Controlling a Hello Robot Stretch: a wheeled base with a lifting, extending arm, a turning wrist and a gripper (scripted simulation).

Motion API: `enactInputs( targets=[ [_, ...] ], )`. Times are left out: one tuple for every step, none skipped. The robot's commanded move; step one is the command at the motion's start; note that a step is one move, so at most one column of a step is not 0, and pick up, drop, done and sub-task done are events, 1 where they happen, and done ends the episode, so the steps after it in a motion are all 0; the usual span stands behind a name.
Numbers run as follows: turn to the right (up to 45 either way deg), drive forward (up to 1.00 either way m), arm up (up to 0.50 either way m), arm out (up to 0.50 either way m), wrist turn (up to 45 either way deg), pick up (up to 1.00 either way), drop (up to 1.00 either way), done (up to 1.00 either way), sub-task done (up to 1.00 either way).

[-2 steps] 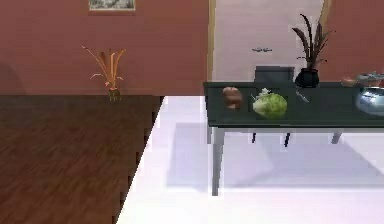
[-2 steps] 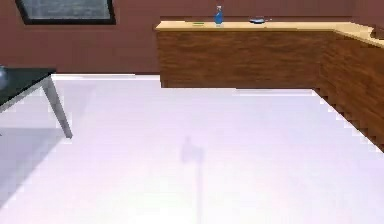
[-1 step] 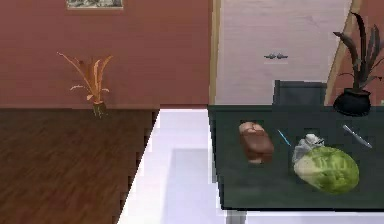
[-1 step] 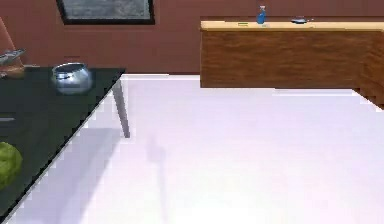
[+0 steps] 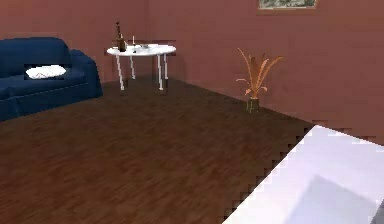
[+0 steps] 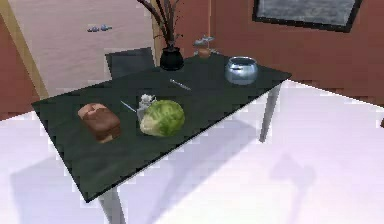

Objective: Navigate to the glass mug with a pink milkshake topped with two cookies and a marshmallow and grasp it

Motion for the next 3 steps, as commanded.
enactInputs(
  targets=[
    [-9.0, 0.0, 0.0, 0.0, 0.0, 0.0, 0.0, 0.0, 0.0],
    [45.0, 0.0, 0.0, 0.0, 0.0, 0.0, 0.0, 0.0, 0.0],
    [45.0, 0.0, 0.0, 0.0, 0.0, 0.0, 0.0, 0.0, 0.0]
  ],
)
